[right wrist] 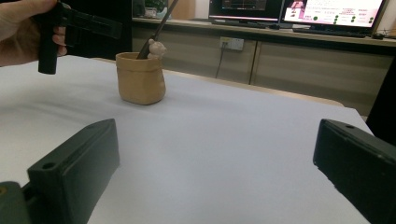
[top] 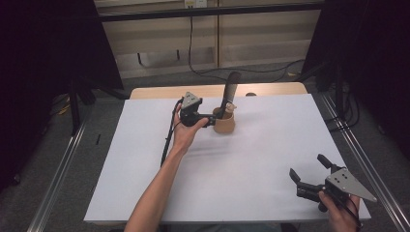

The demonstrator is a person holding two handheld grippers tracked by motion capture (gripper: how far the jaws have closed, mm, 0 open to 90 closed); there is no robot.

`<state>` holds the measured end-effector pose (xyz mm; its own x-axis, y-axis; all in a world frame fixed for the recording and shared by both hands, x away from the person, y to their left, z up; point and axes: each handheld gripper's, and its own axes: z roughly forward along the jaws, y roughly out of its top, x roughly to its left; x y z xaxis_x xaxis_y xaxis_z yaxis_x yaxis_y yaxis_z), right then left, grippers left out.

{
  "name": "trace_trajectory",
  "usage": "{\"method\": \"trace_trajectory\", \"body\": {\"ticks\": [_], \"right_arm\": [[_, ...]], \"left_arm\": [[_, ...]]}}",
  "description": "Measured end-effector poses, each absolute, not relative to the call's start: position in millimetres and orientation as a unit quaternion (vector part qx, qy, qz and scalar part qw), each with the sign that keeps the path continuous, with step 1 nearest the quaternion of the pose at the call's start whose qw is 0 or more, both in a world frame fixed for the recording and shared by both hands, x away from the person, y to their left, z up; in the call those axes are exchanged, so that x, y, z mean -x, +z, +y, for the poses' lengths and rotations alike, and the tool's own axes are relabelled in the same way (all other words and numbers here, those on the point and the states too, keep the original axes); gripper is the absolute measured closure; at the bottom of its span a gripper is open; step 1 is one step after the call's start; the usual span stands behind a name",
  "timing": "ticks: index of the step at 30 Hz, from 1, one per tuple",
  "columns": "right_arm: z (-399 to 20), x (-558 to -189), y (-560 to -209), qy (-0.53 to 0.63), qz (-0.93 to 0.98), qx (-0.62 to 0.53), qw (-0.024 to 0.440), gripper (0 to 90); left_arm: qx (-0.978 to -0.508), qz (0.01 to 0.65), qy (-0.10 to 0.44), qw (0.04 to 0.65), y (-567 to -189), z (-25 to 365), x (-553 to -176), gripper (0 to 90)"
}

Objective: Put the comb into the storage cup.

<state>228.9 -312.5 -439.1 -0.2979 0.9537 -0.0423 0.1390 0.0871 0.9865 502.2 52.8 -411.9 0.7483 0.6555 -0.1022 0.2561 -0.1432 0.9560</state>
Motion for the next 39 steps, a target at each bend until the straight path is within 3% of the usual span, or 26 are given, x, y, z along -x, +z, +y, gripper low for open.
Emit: {"method": "trace_trajectory", "body": {"ticks": [4,39], "right_arm": [[-312.6,-229.1,-439.2,0.512,0.621,-0.44,0.398,0.0],[-310.9,-227.5,-438.3,0.508,0.62,-0.441,0.403,0.0]], "left_arm": [[-0.733,0.305,0.193,0.576,-407.2,58.6,-496.6,0.8],[-0.693,0.303,0.25,0.605,-392.4,128.4,-429.9,1.3]]}}
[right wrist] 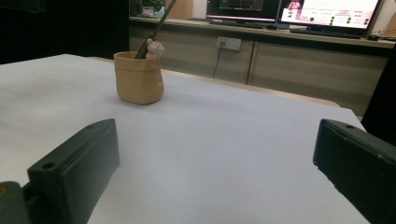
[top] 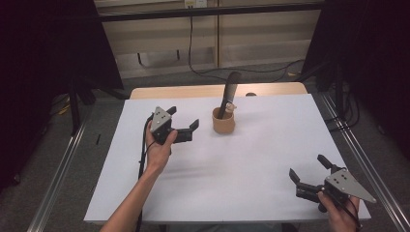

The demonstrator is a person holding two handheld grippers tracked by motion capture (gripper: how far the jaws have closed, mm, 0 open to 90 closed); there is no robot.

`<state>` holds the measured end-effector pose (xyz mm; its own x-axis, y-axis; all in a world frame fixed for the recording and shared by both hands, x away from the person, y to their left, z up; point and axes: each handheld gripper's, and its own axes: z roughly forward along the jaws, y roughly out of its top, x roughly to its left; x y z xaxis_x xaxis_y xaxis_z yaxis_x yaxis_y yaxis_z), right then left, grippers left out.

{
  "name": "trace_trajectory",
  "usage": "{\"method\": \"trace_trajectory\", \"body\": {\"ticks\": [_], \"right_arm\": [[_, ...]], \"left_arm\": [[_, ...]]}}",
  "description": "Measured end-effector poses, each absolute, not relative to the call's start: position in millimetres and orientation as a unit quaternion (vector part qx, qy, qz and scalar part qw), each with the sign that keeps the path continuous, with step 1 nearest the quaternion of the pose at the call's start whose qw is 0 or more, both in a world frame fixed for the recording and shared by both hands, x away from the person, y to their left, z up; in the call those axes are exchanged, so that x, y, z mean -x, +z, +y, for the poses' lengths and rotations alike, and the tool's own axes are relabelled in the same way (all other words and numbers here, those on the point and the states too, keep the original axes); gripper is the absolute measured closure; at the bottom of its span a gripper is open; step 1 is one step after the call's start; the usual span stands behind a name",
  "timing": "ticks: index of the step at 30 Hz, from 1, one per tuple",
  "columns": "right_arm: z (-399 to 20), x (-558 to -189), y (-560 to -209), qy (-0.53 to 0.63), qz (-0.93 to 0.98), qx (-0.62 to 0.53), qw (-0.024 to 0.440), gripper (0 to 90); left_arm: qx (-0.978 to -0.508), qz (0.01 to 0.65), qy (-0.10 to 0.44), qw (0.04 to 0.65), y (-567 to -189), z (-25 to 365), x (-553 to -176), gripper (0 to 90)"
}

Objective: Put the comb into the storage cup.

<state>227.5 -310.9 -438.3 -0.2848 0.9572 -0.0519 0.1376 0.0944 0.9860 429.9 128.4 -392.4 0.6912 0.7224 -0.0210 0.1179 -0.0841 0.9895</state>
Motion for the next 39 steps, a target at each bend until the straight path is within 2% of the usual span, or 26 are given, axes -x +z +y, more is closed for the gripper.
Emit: {"method": "trace_trajectory", "body": {"ticks": [16,39], "right_arm": [[-310.8,-227.4,-438.4,0.504,0.62,-0.443,0.406,0.0],[-310.4,-227.9,-438.5,0.503,0.62,-0.444,0.407,0.0]], "left_arm": [[-0.69,0.316,0.263,0.596,-392.2,159.3,-404.5,1.8],[-0.684,0.338,0.28,0.582,-397.5,183.5,-367.0,2.0]]}}
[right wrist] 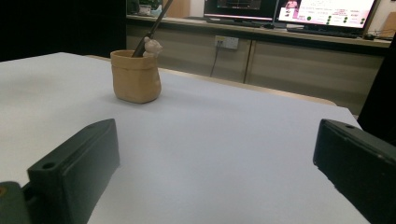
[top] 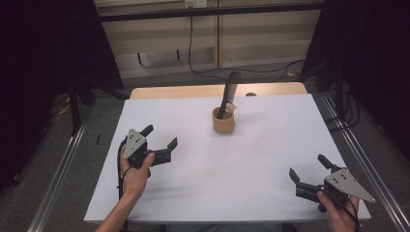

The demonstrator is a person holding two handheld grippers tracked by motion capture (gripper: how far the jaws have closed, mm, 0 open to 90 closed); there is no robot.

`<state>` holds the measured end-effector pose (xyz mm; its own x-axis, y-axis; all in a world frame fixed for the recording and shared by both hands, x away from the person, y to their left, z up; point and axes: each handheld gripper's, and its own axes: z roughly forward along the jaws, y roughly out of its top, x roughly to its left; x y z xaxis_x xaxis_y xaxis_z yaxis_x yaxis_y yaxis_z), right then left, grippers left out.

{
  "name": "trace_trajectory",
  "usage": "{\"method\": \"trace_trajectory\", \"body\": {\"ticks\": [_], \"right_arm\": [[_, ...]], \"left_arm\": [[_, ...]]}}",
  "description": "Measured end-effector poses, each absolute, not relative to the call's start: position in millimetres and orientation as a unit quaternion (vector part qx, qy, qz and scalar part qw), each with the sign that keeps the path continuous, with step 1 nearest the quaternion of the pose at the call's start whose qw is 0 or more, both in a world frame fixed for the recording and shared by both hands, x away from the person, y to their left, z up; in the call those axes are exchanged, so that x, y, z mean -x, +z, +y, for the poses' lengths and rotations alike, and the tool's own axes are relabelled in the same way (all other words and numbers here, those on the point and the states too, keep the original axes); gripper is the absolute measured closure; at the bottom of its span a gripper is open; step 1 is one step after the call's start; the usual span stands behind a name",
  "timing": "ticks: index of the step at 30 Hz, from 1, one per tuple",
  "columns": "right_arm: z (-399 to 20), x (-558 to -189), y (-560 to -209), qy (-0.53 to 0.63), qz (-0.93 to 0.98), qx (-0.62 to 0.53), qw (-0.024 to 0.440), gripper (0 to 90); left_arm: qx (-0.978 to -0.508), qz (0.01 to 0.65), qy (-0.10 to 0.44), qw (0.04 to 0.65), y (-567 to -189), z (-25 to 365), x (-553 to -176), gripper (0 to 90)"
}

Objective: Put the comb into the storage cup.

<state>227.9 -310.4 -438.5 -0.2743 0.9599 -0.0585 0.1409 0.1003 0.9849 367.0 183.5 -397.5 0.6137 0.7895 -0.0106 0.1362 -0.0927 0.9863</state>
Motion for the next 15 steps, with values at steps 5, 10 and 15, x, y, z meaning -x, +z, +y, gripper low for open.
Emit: {"method": "trace_trajectory", "body": {"ticks": [5,10,15], "right_arm": [[-310.3,-228.0,-438.6,0.503,0.62,-0.446,0.406,0.0],[-309.7,-228.0,-438.6,0.502,0.62,-0.445,0.407,0.0],[-309.8,-228.4,-438.7,0.503,0.62,-0.445,0.406,0.0]], "left_arm": [[-0.682,0.346,0.284,0.579,-401.2,191.3,-360.3,2.0],[-0.68,0.348,0.289,0.577,-401.3,198.4,-352.7,2.0],[-0.68,0.35,0.29,0.576,-403.9,202.5,-344.7,2.0]]}}
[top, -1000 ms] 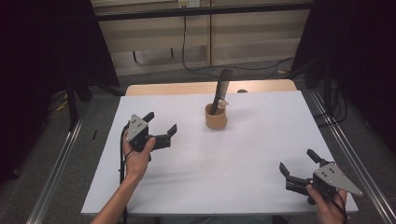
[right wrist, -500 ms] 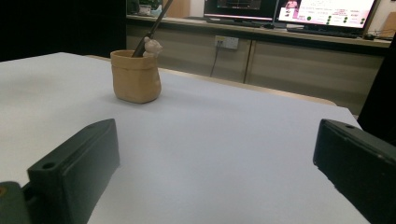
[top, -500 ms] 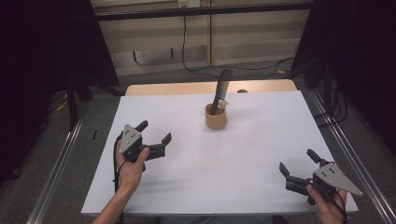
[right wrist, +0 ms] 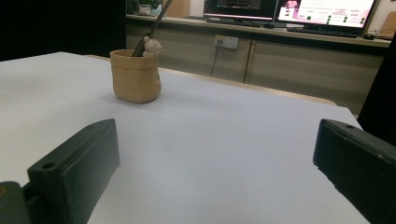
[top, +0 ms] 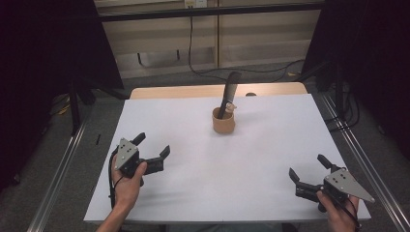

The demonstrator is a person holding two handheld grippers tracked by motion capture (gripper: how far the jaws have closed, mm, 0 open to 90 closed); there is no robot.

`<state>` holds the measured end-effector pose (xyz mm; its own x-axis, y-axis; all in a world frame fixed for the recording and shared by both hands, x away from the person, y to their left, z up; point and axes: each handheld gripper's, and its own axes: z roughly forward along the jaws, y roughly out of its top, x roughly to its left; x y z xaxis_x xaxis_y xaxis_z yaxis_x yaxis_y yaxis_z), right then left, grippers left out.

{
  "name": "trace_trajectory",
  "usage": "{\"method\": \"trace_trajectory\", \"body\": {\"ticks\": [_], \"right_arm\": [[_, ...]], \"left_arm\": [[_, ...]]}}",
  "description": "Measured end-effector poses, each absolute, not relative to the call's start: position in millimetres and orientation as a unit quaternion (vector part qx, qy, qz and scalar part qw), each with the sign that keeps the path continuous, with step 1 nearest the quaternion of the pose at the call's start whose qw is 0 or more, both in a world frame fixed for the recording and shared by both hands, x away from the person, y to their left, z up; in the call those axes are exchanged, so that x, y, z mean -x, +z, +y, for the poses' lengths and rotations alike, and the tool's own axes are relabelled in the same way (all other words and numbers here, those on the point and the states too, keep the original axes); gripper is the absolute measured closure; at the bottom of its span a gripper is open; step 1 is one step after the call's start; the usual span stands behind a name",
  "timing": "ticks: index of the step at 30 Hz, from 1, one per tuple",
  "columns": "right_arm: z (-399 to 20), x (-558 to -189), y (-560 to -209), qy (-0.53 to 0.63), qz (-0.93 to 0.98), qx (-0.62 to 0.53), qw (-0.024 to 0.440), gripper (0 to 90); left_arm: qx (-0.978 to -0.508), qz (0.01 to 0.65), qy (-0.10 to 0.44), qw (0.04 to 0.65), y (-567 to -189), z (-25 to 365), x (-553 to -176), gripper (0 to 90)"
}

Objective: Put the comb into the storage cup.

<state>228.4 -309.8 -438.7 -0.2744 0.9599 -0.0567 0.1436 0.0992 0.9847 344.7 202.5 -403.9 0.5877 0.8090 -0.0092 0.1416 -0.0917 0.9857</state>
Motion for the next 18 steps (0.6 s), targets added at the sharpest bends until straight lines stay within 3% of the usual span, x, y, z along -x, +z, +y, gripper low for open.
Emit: {"method": "trace_trajectory", "body": {"ticks": [18], "right_arm": [[-310.2,-227.8,-438.3,0.501,0.62,-0.445,0.408,0.0]], "left_arm": [[-0.674,0.366,0.304,0.566,-413.6,218.9,-311.7,2.0]]}}
